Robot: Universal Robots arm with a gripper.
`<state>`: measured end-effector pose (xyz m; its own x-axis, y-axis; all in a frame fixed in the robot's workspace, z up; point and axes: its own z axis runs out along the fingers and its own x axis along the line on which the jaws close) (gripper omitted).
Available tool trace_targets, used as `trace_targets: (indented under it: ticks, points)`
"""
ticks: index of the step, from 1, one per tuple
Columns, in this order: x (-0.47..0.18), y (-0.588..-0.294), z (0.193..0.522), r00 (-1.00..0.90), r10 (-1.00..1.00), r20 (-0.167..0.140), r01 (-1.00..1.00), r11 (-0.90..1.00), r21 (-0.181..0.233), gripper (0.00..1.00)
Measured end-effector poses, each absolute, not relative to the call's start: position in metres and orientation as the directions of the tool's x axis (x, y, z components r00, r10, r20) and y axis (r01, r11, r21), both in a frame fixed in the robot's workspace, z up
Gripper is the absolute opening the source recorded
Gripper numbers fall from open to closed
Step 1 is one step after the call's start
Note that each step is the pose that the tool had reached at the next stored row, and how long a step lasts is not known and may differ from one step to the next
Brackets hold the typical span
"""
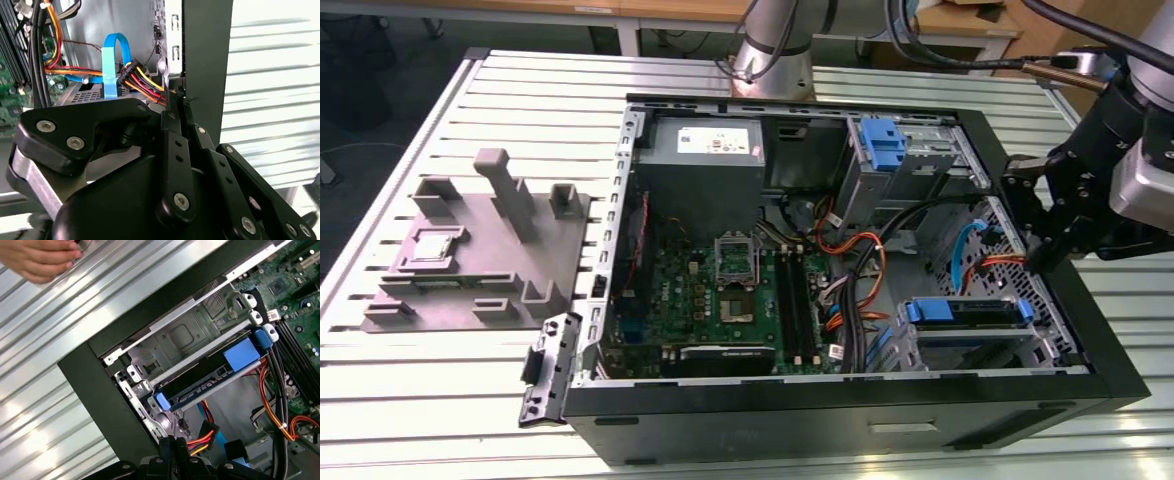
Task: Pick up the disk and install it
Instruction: 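Insert the first disk wire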
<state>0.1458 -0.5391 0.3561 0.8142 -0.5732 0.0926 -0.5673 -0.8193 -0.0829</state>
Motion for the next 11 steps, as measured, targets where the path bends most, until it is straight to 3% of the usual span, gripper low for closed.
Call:
trace_targets:
  ticks: [11]
  points:
    - [0.1418,-0.5389,0.356,0.783,-0.615,0.093,-0.61,-0.788,-0.083,0.17]
